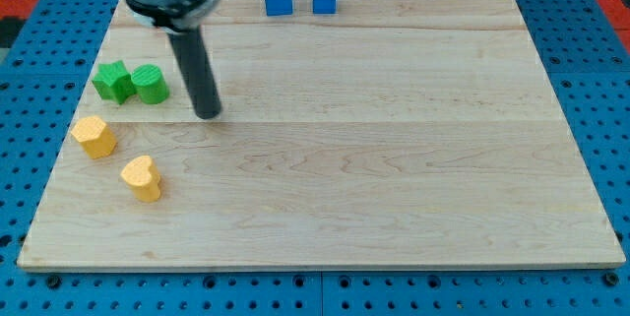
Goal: Move the yellow heart towards the top right to the board
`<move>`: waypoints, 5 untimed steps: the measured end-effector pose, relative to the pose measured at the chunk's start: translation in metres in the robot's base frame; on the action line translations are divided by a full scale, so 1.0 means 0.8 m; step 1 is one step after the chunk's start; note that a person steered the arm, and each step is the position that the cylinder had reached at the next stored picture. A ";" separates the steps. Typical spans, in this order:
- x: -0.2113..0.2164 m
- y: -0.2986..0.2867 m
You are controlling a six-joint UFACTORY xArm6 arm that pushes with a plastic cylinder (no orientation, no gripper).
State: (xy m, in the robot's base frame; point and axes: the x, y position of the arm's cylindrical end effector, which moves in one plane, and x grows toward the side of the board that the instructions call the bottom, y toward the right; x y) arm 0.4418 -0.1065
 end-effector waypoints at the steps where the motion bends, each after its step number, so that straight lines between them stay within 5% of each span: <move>1: 0.095 0.063; 2: 0.213 0.001; 3: 0.216 -0.106; 4: 0.162 -0.203; 5: 0.121 -0.168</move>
State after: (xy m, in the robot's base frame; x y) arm 0.5383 -0.2406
